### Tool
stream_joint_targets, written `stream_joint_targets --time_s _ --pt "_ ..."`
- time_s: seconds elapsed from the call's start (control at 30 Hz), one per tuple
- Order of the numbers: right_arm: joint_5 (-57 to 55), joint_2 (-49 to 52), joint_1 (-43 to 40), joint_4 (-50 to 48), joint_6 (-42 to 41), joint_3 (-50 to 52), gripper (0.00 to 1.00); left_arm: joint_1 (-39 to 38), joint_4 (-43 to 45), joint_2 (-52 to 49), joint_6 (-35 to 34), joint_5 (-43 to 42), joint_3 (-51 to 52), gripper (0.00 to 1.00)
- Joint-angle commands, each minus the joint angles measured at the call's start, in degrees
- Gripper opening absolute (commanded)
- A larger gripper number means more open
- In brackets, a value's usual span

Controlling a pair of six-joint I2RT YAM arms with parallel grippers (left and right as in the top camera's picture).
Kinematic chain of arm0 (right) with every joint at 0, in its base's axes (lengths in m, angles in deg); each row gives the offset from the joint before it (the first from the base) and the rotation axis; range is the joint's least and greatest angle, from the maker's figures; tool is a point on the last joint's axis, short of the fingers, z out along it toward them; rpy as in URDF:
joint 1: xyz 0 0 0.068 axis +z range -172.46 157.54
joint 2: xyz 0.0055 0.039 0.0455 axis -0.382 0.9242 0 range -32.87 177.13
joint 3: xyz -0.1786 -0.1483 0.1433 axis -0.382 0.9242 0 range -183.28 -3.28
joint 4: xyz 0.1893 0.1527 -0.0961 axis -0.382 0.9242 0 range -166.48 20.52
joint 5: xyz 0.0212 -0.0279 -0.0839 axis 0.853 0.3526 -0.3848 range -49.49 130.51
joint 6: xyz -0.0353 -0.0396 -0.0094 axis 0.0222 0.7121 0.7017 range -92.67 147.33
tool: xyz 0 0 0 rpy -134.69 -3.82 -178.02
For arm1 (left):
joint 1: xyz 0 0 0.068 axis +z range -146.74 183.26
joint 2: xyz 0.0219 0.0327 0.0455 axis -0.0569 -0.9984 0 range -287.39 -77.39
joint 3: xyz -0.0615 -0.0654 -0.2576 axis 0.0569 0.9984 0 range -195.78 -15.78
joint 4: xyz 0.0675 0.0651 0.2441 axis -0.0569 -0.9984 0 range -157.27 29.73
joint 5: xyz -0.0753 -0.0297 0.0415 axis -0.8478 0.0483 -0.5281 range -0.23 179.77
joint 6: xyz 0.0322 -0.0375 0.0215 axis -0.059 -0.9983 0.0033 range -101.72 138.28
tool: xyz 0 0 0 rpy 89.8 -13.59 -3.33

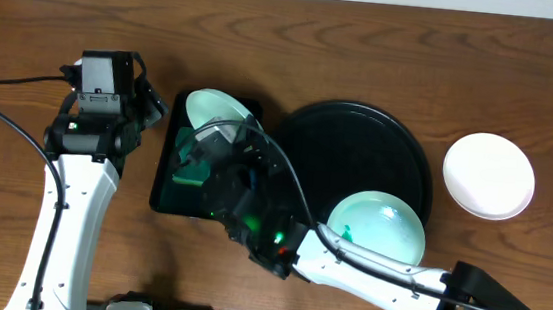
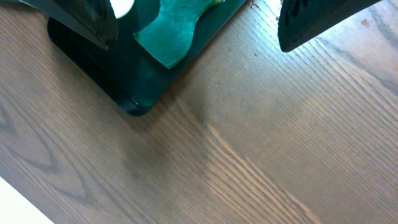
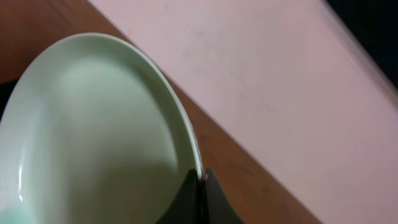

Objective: Clean dirty plates on tray and stack at the side
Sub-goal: 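Tilt the held plate upright over the dark green sponge tray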

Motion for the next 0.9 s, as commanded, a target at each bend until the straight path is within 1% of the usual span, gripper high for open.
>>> stream_joint_targets --time_s 0.0,0.17,0.3,0.43,0.87 --pt "-4.98 0.11 1.60 -2.49 6.73 -1.22 0.01 0.35 -0.17 0.09 -0.46 0.35 -0.61 0.82" --pt "-11.10 0.11 2.62 -8.17 8.39 -1.22 0.01 0.35 -0.17 0.09 -0.46 0.35 -0.61 0.82" --pt "-15.98 0.11 2.91 -10.84 8.63 -1.22 0.01 0.35 -0.17 0.09 -0.46 0.35 -0.61 0.82" --pt "-16.31 0.11 3.56 -10.86 11.32 -1.22 0.01 0.35 -0.17 0.09 -0.46 0.35 -0.61 0.82" --pt "-16.26 0.11 4.22 -14.29 12.52 -1.22 0.01 0.35 -0.17 0.09 -0.46 0.35 -0.61 0.82"
